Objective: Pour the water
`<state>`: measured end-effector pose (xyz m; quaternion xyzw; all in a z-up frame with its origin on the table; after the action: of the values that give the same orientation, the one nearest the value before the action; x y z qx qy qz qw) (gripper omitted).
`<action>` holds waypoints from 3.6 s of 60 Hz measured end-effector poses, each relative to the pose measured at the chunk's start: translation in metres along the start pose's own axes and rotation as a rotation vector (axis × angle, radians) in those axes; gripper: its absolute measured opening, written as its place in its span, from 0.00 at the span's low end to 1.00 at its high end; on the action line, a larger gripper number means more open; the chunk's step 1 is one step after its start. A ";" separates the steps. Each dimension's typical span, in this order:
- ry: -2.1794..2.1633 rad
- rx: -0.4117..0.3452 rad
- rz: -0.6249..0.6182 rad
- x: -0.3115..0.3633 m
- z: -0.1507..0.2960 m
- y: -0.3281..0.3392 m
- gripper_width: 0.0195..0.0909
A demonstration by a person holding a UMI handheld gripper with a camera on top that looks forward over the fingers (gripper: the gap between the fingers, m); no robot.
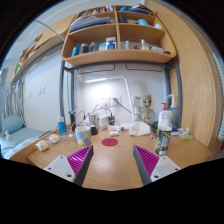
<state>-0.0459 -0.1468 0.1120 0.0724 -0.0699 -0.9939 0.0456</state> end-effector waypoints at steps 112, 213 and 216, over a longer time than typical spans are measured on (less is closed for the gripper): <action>1.094 -0.003 -0.090 -0.108 0.033 -0.213 0.06; 0.134 -0.023 0.342 0.032 0.041 -0.282 0.10; 0.131 -0.014 0.347 0.033 0.032 -0.285 0.10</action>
<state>-0.1064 0.1354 0.0972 0.1235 -0.0712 -0.9648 0.2212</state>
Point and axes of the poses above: the point between the fingertips, and its own axes, seen from behind it with the camera up: x to the left, z up, y backward, against the way the camera looks, the point moved 1 cm from there along y, backward, against the way the camera looks, and after that the axes turned 11 degrees about y, right-handed, at the moved point
